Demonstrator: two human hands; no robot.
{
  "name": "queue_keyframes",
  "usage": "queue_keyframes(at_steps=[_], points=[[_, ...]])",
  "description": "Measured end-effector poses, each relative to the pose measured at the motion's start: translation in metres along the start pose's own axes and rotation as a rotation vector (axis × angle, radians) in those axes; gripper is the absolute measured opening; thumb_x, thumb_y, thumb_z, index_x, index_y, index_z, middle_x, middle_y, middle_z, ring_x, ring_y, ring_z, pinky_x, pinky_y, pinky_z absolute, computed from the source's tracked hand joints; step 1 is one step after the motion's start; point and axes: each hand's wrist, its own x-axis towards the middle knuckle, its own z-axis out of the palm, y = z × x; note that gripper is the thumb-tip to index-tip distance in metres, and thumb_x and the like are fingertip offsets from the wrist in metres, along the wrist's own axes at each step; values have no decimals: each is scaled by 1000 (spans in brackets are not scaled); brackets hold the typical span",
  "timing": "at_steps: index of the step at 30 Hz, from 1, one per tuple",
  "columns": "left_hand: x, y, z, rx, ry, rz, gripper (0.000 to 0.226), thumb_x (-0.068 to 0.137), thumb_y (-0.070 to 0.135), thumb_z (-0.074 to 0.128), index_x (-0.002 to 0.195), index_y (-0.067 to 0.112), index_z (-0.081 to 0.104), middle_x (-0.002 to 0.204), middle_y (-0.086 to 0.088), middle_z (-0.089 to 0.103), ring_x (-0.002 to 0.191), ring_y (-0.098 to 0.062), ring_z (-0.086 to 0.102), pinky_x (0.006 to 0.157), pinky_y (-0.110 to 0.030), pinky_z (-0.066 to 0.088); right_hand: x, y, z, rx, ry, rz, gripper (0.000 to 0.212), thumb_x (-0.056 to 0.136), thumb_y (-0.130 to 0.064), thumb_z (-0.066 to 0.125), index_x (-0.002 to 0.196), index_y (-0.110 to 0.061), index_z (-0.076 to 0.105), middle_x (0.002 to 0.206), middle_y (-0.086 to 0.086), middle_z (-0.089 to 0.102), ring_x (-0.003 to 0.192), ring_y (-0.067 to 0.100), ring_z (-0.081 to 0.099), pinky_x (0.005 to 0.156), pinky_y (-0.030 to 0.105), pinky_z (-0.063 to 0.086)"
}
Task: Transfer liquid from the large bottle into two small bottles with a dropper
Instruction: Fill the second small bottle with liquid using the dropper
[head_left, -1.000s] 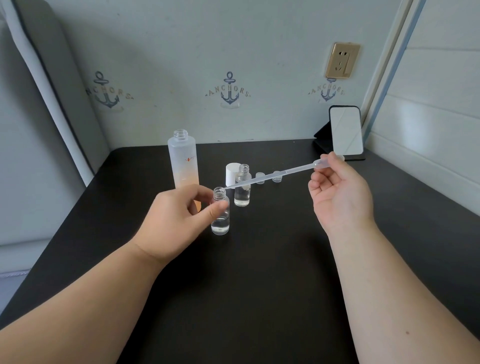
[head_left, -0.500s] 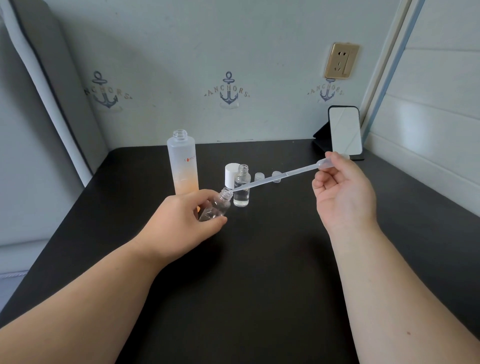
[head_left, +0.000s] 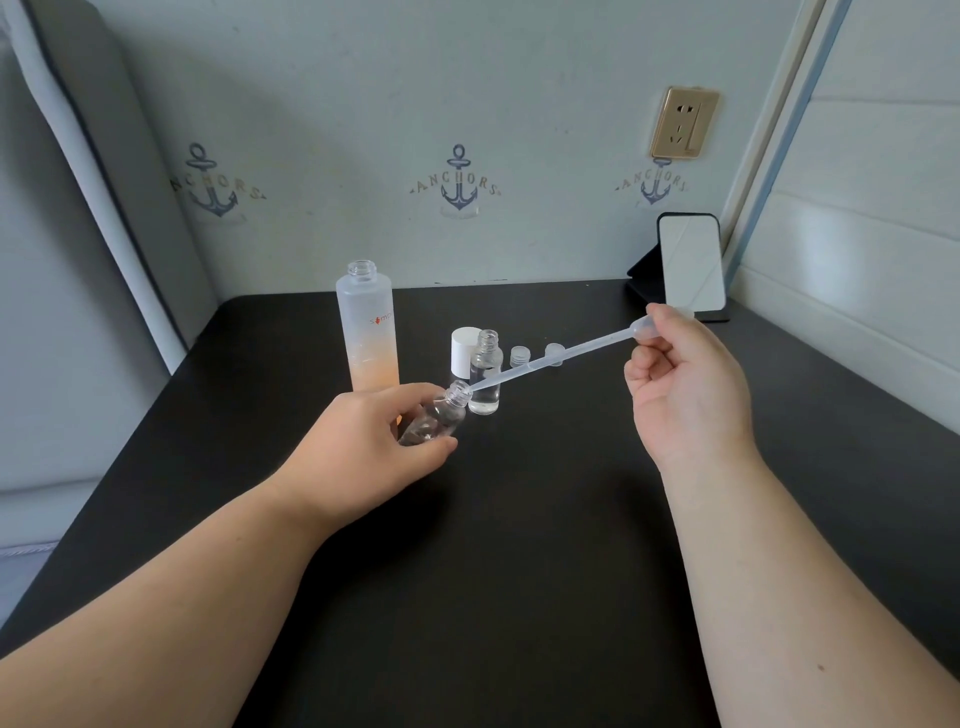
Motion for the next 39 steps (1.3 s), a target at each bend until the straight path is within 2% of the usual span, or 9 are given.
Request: queue_keyframes(at_steps=[10, 25, 29, 33, 37, 39], points=[[0, 0, 0, -2, 1, 1, 27, 80, 43, 74, 107, 43, 68, 87, 32, 62, 74, 3, 59, 66, -4, 39, 0, 1, -1, -34, 17, 5, 5, 89, -6, 73, 85, -9, 73, 74, 3, 66, 64, 11, 55, 57, 19, 43], [0, 1, -1, 8, 9, 5, 28, 78, 48, 71, 106, 44, 68, 85, 34, 61, 74, 5, 59, 64, -3, 38, -1, 1, -2, -78, 28, -6, 3, 89, -7, 75, 90, -5, 77, 77, 5, 70, 61, 10, 54, 58, 18, 44], [0, 1, -1, 15, -1, -12, 27, 79, 50, 71, 106, 44, 68, 87, 35, 60, 76, 7, 59, 63, -3, 38, -2, 0, 0, -50, 19, -13, 11, 90, -5, 73, 82, -7, 79, 77, 6, 70, 67, 12, 58, 60, 19, 47], [-1, 3, -1, -2, 3, -44, 19, 80, 49, 72, 97, 46, 66, 84, 32, 61, 72, 1, 59, 63, -5, 40, -3, -2, 1, -22, 0, -12, 25, 92, -9, 69, 70, -13, 78, 76, 3, 69, 62, 13, 59, 61, 22, 50], [0, 4, -1, -12, -18, -76, 19, 80, 47, 77, 93, 45, 63, 78, 39, 59, 71, 5, 59, 61, -5, 39, -2, -1, -1, 40, 19, 24, 9, 93, -12, 68, 89, -8, 74, 76, 2, 69, 63, 14, 60, 62, 22, 50], [1, 4, 0, -29, -38, -99, 23, 78, 49, 79, 94, 40, 65, 75, 38, 59, 69, 5, 59, 60, -5, 40, -1, 0, -1, 67, 18, 45, 8, 95, -13, 66, 97, -7, 71, 76, 3, 69, 63, 14, 61, 62, 22, 50]])
